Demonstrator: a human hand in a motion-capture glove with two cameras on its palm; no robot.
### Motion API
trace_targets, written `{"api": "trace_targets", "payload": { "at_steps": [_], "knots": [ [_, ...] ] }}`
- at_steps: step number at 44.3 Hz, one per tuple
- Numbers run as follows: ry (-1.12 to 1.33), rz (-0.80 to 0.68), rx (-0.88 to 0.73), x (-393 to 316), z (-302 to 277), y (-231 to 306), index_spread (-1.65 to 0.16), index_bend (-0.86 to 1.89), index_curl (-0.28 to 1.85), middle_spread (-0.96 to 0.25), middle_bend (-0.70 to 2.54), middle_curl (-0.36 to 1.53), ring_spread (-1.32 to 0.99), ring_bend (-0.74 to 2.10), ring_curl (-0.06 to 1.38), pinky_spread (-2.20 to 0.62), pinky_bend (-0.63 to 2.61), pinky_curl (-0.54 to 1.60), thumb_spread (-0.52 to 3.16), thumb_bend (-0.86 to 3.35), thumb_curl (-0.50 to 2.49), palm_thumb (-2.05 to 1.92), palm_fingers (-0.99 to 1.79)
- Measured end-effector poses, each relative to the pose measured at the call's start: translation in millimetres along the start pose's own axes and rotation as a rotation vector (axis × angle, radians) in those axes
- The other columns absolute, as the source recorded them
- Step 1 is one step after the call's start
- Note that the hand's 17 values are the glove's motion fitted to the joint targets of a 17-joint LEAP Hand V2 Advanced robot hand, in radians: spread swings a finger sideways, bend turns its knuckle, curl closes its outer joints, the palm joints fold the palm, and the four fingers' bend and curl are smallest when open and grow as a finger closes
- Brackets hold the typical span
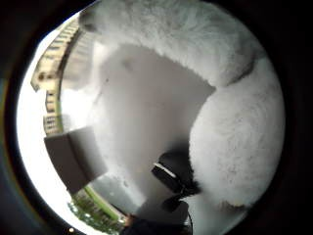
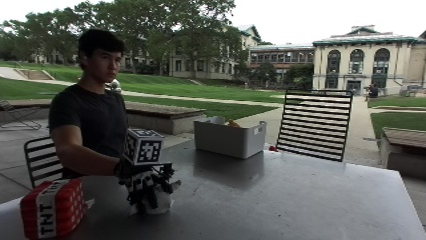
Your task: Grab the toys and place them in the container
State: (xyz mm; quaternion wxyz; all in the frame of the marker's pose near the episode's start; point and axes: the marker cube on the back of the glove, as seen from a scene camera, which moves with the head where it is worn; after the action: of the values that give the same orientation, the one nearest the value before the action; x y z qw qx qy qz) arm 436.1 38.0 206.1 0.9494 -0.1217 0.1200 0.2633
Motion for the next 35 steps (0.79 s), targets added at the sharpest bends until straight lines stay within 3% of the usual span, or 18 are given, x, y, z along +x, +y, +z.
{"api": "trace_targets", "payload": {
  "at_steps": [4,6,8,16,27,30,35],
  "knots": [
    [-0.01,0.035,-0.006,-1.9,-6.0,-1.2,-0.31,0.19,0.02,-0.18,0.53,0.53,-0.35,1.29,0.48,-0.45,1.18,0.35,1.19,0.33,0.43,0.75,0.96],
    [-0.026,0.046,-0.02,-3.1,-7.6,-1.3,-0.31,0.14,0.01,-0.2,0.48,0.52,-0.36,1.26,0.46,-0.46,1.19,0.36,1.18,0.33,0.43,0.75,0.9],
    [-0.052,0.056,-0.038,-4.4,-8.7,-1.3,-0.32,0.15,0.02,-0.23,0.62,0.56,-0.37,1.28,0.46,-0.48,1.06,0.32,1.18,0.35,0.44,0.81,1.08],
    [-0.168,0.071,-0.061,-2.1,-10.5,-5.3,-0.32,0.22,0.03,-0.28,0.97,0.66,-0.38,1.16,0.43,-0.48,0.83,0.29,1.2,0.53,0.55,1.04,1.28],
    [-0.232,0.128,-0.049,-4.8,-58.9,-12.4,-0.31,0.32,0.06,-0.25,1.05,0.66,-0.23,1.08,0.39,-0.5,0.74,0.29,1.21,0.64,0.66,1.11,1.29],
    [-0.241,0.12,-0.02,-13.5,-92.7,-8.4,-0.32,0.24,0.05,-0.27,0.91,0.62,-0.32,1.2,0.43,-0.48,0.8,0.32,0.99,0.39,0.64,0.83,1.13],
    [-0.245,0.066,0.073,-38.5,-154.1,5.6,-0.34,0.14,0.02,-0.32,0.72,0.59,-0.35,1.22,0.45,-0.48,0.92,0.36,0.87,0.27,0.65,0.71,1.0]
  ]
}}
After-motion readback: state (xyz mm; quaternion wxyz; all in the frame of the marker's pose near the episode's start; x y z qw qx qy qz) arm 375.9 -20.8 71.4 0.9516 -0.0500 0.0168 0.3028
